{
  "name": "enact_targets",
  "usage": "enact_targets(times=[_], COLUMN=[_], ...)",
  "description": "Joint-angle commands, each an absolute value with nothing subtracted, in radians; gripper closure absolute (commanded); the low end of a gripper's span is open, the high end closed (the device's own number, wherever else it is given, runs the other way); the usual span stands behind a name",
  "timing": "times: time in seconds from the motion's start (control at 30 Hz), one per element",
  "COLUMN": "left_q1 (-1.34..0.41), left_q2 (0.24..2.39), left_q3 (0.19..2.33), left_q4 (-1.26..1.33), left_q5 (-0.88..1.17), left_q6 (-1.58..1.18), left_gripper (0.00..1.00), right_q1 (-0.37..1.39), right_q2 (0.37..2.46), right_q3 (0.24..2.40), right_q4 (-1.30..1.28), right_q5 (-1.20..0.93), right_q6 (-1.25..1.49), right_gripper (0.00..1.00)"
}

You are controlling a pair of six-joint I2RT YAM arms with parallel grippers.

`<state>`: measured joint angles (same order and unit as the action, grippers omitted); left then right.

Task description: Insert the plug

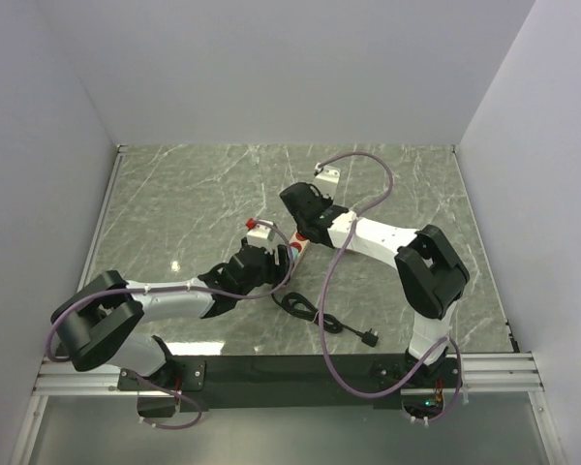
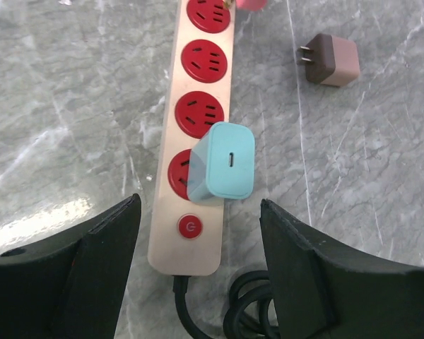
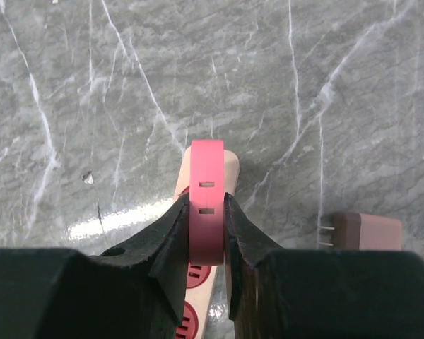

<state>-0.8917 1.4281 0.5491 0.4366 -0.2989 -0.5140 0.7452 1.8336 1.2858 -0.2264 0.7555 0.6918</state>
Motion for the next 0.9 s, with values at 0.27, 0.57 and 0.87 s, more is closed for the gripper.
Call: enact_targets(times=[0.27,0.57,0.87], left_q1=[-0.897,-0.896,-0.897], left_q2=[1.371,1.365,1.373], left_q3=[0.523,0.522,0.531], left_q4=[0.479,0.476,0.463], left_q5=[-0.328,-0.330,-0.331], left_q6=[-0.541,-0.541,-0.538], left_gripper=[0.26,0.26,0.26], right_q1=[0.788,0.788,0.787], right_q2=[1.845,1.870,1.879], right_q3=[1.305,1.325,1.341], right_q4=[-0.244,-0.264,-0.242], right_q5=[0.813,0.851,0.864], right_q6=[0.724,0.721,0.704], right_gripper=[1.00,1.00,1.00])
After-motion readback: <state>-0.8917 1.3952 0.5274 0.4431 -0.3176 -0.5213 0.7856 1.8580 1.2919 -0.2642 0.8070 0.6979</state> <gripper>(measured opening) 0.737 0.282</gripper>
